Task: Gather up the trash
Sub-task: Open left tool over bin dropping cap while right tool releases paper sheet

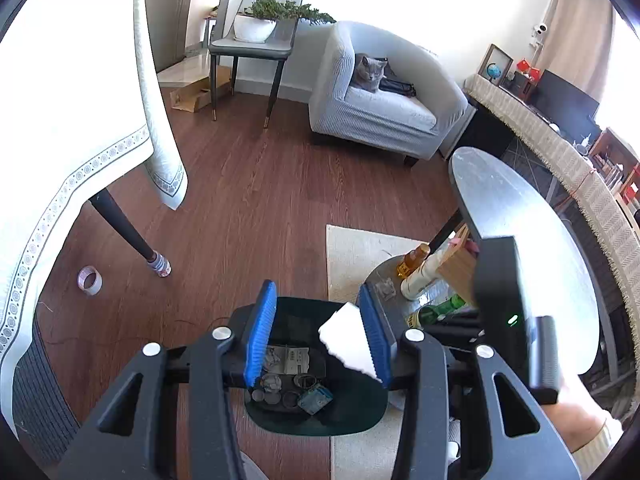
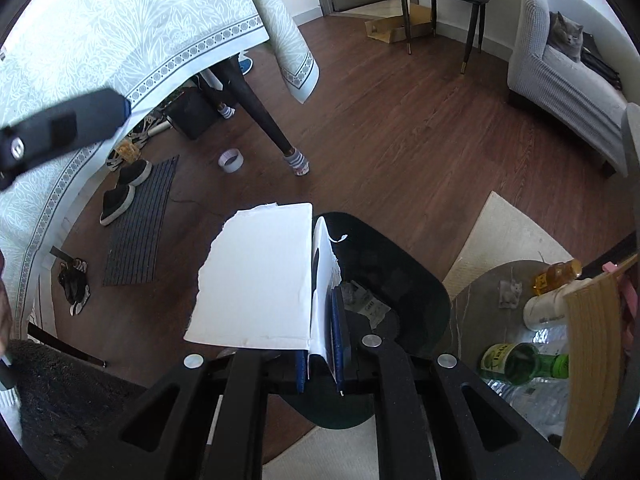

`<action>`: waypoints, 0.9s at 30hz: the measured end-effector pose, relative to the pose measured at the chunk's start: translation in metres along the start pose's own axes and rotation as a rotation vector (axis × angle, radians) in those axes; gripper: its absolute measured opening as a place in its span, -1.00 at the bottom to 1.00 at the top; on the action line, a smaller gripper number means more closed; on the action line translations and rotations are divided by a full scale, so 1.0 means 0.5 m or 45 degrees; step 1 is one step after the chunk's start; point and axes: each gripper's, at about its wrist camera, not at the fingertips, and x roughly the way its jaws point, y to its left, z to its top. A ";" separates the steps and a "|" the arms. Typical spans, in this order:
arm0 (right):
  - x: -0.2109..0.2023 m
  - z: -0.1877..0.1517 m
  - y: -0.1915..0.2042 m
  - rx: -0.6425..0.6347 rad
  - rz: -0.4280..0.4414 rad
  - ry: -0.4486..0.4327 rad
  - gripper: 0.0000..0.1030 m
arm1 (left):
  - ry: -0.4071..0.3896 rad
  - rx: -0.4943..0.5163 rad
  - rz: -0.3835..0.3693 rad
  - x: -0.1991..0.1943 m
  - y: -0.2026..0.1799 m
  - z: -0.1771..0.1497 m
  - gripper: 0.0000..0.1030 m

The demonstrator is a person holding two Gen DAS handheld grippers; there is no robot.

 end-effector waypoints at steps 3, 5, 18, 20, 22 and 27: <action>0.021 -0.008 0.007 -0.014 -0.002 0.041 -0.80 | -0.018 -0.012 -0.013 -0.010 -0.004 0.009 -0.22; 0.034 -0.013 0.008 -0.015 -0.004 0.062 -0.80 | -0.037 -0.022 -0.023 -0.018 -0.010 0.016 -0.22; 0.149 -0.076 0.005 -0.005 -0.010 0.290 -0.44 | -0.103 0.051 -0.045 -0.049 -0.060 0.034 -0.50; 0.151 -0.081 0.008 -0.006 -0.011 0.292 -0.27 | -0.109 0.052 -0.045 -0.049 -0.064 0.037 -0.50; 0.143 -0.082 0.006 -0.004 -0.009 0.279 -0.17 | -0.110 0.051 -0.049 -0.047 -0.067 0.038 -0.50; 0.128 -0.089 -0.002 -0.014 -0.030 0.260 -0.06 | -0.107 0.065 -0.058 -0.042 -0.080 0.039 -0.50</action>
